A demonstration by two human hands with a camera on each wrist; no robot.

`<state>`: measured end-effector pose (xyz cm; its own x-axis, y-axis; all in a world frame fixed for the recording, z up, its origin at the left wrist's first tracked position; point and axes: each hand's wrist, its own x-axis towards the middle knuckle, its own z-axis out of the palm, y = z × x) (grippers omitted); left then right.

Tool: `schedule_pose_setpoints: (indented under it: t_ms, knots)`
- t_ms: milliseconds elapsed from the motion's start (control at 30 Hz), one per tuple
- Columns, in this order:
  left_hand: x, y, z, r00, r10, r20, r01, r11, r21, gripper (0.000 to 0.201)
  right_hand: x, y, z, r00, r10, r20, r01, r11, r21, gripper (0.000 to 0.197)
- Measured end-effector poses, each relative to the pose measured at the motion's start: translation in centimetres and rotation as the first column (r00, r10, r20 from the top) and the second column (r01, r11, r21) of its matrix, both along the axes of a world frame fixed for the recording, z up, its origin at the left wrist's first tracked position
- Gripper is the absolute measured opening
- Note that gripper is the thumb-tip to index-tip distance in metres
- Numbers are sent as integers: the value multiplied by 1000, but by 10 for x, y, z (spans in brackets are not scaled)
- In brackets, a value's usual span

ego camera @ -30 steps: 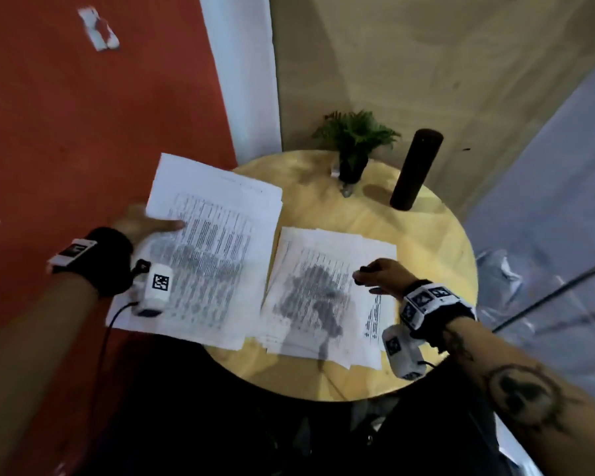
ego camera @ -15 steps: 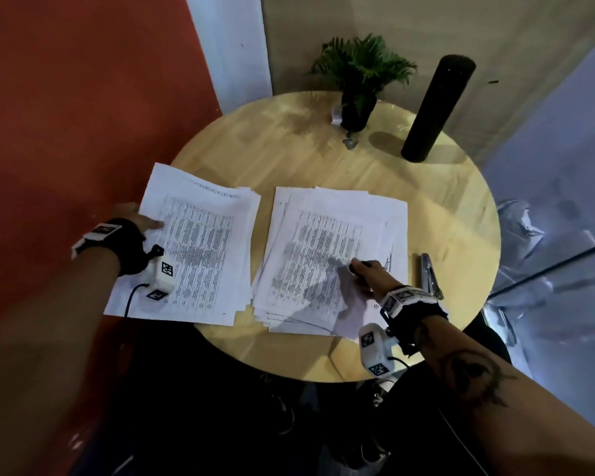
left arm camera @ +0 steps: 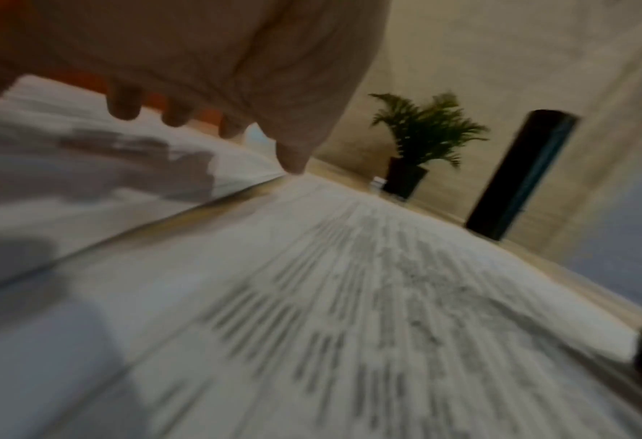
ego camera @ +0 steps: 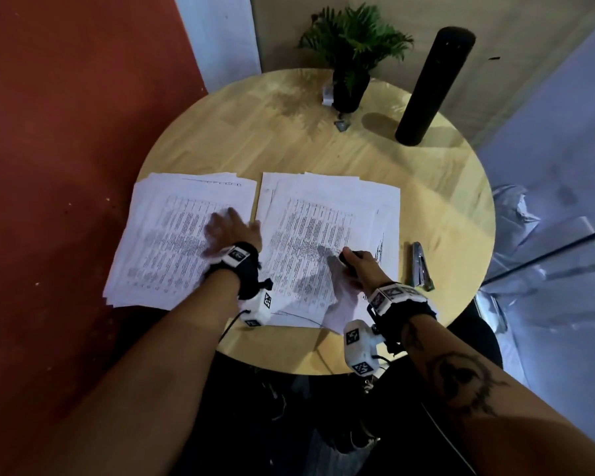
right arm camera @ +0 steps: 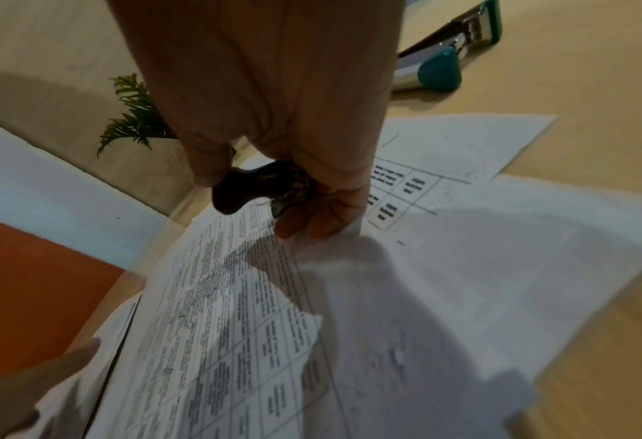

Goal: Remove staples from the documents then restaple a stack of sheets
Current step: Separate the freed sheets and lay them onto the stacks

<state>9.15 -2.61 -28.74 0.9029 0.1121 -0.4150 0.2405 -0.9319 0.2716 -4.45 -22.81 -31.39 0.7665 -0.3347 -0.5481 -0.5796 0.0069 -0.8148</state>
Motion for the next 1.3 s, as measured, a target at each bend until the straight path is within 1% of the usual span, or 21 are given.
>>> schedule_pose_setpoints:
  t_ms: [67,133,200,300,333,367,400,433,500,567,633,667,733,800,933,1067,1100,1133,1200,1233,1300]
  knots:
    - [-2,16,-13,998,52,16,-53,999,3,69,0,-1,-2,1000,12,17,-12,999,-30,41]
    - [3,32,-20,999,38,5,-38,999,7,72,0,0,-2,999,17,28,-16,998,-56,41]
    - [8,38,-19,1000,16,17,-16,1000,2,71,0,1,-3,999,23,38,-20,997,-72,42]
    - [12,31,-8,997,30,75,-30,1000,-4,67,1,0,-5,998,17,53,-14,998,-58,44]
    - [12,24,-3,995,0,100,1,1000,-6,63,1,0,-6,998,18,56,-15,999,-51,43]
    - [11,13,2,992,-59,116,61,998,-13,58,1,0,-6,998,19,59,-16,999,-47,43]
    - [10,0,5,985,-127,119,131,991,-20,55,1,0,-6,998,19,60,-16,999,-49,43]
    - [9,-12,7,978,-184,104,188,982,-32,56,1,0,-6,998,20,58,-17,998,-54,43]
    - [10,-32,7,974,-225,14,225,973,-50,72,1,1,-5,998,26,53,-23,998,-52,42]
    - [13,-43,2,984,-168,-61,166,985,-42,92,1,1,-5,999,26,45,-24,999,-44,40]
    - [14,-50,1,990,-126,-68,124,992,-28,104,0,0,-4,999,25,42,-24,999,-30,38]
    - [15,-53,1,989,-135,-58,134,991,-7,103,0,0,-4,999,24,44,-23,1000,-20,38]
    - [18,-56,4,982,-181,-51,183,982,35,94,0,-1,-4,998,21,52,-20,1000,-9,37]
    - [24,-56,5,979,-191,-67,193,981,30,92,1,-1,-5,998,22,52,-21,1000,-9,37]
    - [34,-57,4,988,-118,-99,109,990,-89,107,1,0,-7,999,6,52,-5,1000,-15,39]
    - [36,-61,5,988,-70,-141,45,984,-174,102,0,0,-8,998,8,55,-7,1000,-26,39]
    - [34,-62,6,989,-46,-142,15,977,-211,102,0,0,-8,999,5,54,-4,1000,-23,39]
    - [34,-63,6,991,-27,-134,-9,965,-261,98,0,-1,-8,999,3,55,-2,1000,-18,38]
    - [31,-64,5,993,-31,-110,-9,938,-346,76,0,-1,-10,998,5,58,-4,1000,-8,38]
    - [29,-65,5,993,-58,-106,15,929,-370,65,0,-2,-10,998,5,56,-5,1000,-7,39]
    - [24,-62,6,984,-142,-103,94,921,-379,52,0,-2,-11,999,2,52,-1,1000,-8,40]
